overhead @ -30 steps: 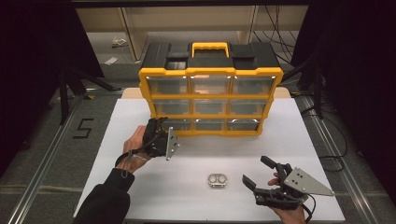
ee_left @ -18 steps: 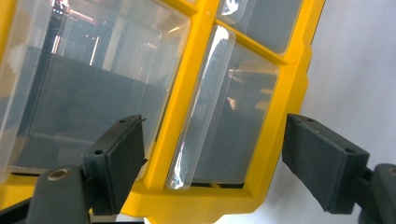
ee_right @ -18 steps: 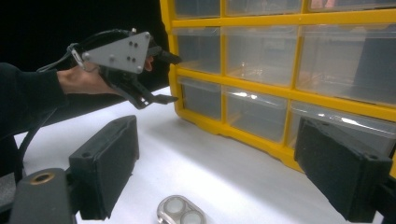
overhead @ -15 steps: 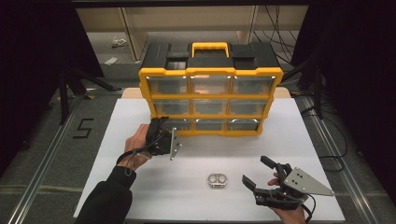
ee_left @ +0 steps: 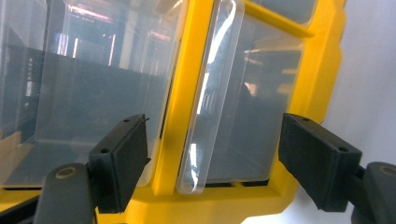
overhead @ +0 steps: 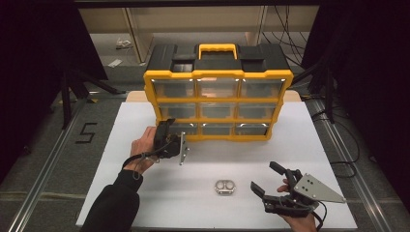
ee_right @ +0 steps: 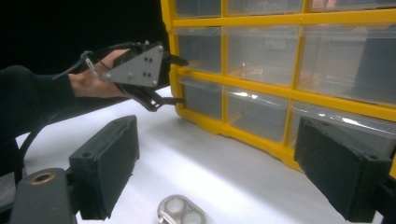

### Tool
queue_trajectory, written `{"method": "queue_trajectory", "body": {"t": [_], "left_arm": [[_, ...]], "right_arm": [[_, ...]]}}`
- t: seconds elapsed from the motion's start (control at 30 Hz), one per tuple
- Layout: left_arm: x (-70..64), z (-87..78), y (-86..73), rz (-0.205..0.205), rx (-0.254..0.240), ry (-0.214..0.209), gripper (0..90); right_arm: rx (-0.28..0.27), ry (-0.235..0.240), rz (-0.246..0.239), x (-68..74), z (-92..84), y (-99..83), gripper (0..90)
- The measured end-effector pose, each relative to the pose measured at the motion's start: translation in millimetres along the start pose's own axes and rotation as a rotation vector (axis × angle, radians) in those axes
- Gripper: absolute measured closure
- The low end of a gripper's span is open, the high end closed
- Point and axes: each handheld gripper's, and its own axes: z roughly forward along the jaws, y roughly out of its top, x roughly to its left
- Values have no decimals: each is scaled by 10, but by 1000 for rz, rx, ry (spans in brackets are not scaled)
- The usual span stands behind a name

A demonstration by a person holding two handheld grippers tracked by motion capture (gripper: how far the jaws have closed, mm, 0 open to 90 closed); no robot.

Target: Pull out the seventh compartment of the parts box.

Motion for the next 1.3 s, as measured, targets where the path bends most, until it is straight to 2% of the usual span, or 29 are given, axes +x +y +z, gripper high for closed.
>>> {"method": "queue_trajectory", "body": {"t": [0.13,0.2,0.3,0.43,0.53,0.7,0.73,0.83,0.87,0.9,1.07,1.17,1.23,1.3], "left_arm": [[-19,22,38,13,12,36,258],[-27,27,44,13,13,41,264],[-56,48,57,38,21,55,276],[-77,78,64,42,35,71,278],[-117,106,84,57,30,102,289],[-142,111,110,82,31,124,309],[-163,119,114,99,32,148,320],[-179,125,121,113,34,163,331],[-197,132,125,122,35,180,341],[-197,132,125,122,35,180,343],[-268,161,116,120,35,235,367],[-272,156,116,117,44,244,395],[-272,158,116,130,48,274,397],[-287,165,114,123,49,280,397]], "right_arm": [[-1,1,3,0,0,-1,151],[-3,2,3,0,3,-1,151],[-4,3,0,1,7,-4,151],[-5,4,4,1,5,-1,151],[-4,5,2,1,4,-1,151],[-3,5,4,7,5,-2,151],[-5,6,5,6,2,0,151],[-5,5,3,3,5,-2,151],[-6,5,0,1,7,-3,151],[-6,5,0,1,7,-3,151],[1,3,2,1,-1,1,151],[0,3,3,1,-2,2,152],[-2,2,4,-1,0,0,152],[0,1,4,-2,-3,2,152]]}}
